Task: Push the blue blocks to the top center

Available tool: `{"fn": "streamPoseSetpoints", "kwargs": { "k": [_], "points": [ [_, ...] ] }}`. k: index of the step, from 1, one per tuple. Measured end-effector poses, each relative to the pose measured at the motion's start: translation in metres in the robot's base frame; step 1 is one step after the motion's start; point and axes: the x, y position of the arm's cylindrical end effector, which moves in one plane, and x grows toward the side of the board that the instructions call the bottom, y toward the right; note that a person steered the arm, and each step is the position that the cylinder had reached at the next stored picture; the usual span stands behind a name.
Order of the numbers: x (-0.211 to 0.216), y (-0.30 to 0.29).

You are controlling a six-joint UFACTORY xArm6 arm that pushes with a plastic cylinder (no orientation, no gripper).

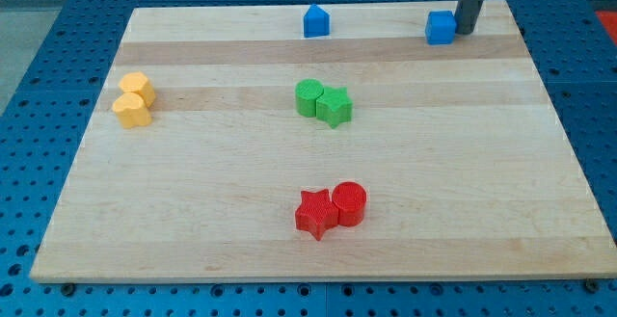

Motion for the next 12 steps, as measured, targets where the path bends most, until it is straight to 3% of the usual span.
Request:
{"fn": "streamPoseSetpoints", "kwargs": {
  "k": [8, 12],
  "points": [
    [0.007, -0.137],
    [-0.004, -0.151]
  ]
}}
